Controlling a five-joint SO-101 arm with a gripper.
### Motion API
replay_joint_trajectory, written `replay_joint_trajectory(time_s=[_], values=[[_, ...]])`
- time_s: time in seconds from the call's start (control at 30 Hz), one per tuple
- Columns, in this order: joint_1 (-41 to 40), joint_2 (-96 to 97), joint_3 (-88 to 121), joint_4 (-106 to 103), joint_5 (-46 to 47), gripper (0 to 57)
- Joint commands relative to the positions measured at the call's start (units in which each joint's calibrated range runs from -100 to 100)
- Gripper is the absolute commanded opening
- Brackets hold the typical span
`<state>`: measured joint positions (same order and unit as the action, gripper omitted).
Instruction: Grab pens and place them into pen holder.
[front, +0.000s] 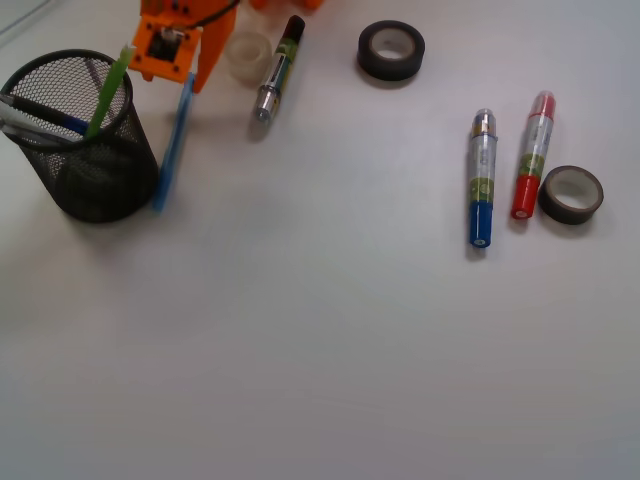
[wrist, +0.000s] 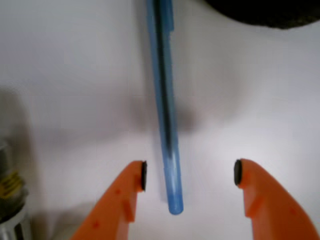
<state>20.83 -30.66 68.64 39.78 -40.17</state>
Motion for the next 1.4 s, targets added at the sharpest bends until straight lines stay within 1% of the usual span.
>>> replay_joint_trajectory(time_s=[0.0, 0.17, 0.37, 0.67, 0.7, 0.73, 0.8, 0.9, 1.03, 1.2, 1.37], values=[[-0.8, 6.1, -6.4, -0.4, 0.3, 20.7], [-2.5, 11.5, -10.1, -0.4, 0.3, 20.5], [-2.0, 17.0, -11.7, -0.9, 0.3, 12.6], [-1.2, 20.6, -14.5, -0.2, 0.1, 12.0], [-1.2, 20.6, -14.3, -0.2, 0.1, 10.9], [-1.4, 20.5, -14.2, -0.2, 0.2, 8.3], [-1.6, 20.4, -14.0, -0.2, 0.3, 0.7], [-2.6, 19.5, -13.7, 1.1, 0.3, 0.4], [-5.8, 13.5, -13.7, 8.2, 0.8, 0.4], [-10.0, 3.8, -14.7, 13.1, 3.6, 0.4], [-13.2, -6.9, -18.4, 13.1, 4.2, 0.4]])
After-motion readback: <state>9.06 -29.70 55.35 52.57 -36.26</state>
